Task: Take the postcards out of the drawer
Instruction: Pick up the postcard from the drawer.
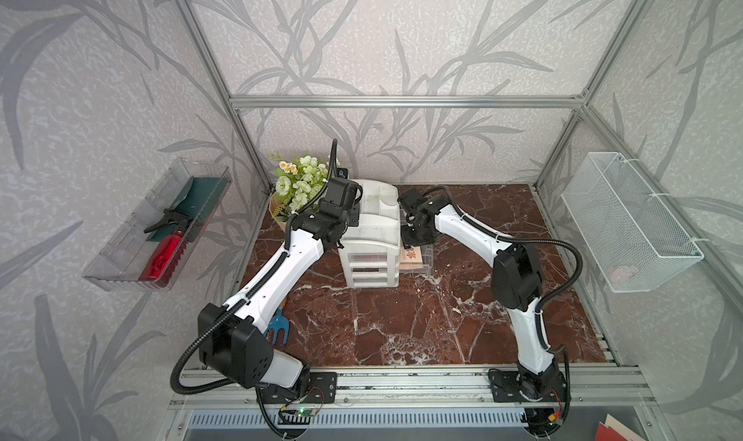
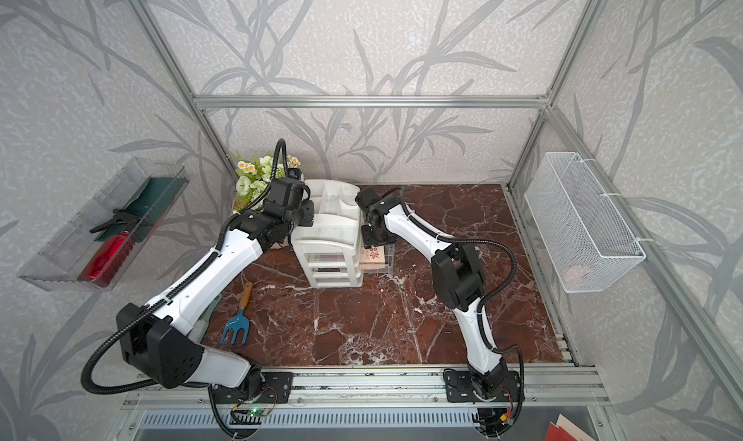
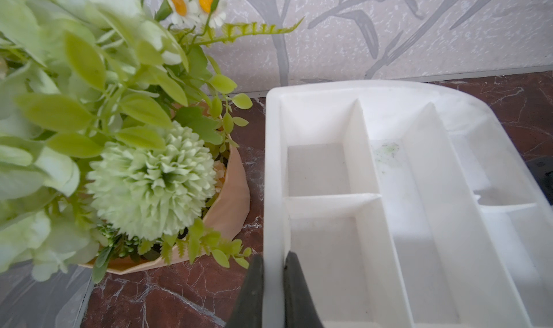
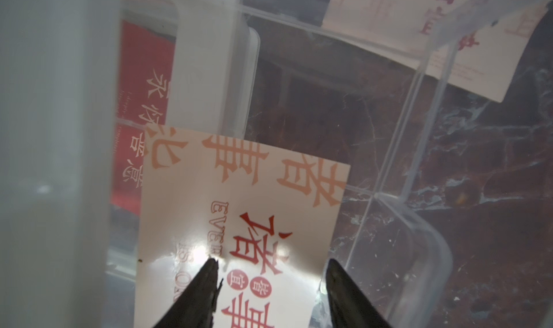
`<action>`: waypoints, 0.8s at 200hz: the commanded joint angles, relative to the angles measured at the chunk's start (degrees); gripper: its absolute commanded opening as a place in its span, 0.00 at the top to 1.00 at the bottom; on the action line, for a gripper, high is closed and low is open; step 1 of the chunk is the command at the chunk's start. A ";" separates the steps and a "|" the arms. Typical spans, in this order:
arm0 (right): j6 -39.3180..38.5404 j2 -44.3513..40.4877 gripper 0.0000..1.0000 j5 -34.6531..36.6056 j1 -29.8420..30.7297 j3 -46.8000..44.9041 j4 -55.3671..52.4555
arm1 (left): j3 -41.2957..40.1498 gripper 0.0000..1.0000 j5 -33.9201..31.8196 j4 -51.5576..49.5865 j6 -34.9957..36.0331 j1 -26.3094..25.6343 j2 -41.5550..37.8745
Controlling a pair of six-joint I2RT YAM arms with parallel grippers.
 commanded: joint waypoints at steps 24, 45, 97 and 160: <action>-0.18 1.52 0.43 -3.13 -0.15 0.84 -2.81 | -4.45 1.00 1.03 -9.73 0.42 0.39 3.35; 0.19 -0.88 0.44 -8.44 -0.58 -2.98 2.61 | -4.45 1.00 1.04 -9.84 0.39 0.44 3.44; 3.15 -8.11 0.49 -19.71 -2.68 -13.10 15.56 | -4.33 1.00 1.11 -9.91 0.39 0.41 3.57; 6.11 -12.11 0.59 -26.97 -3.83 -19.93 24.30 | -4.13 1.00 1.18 -10.01 0.28 0.40 3.35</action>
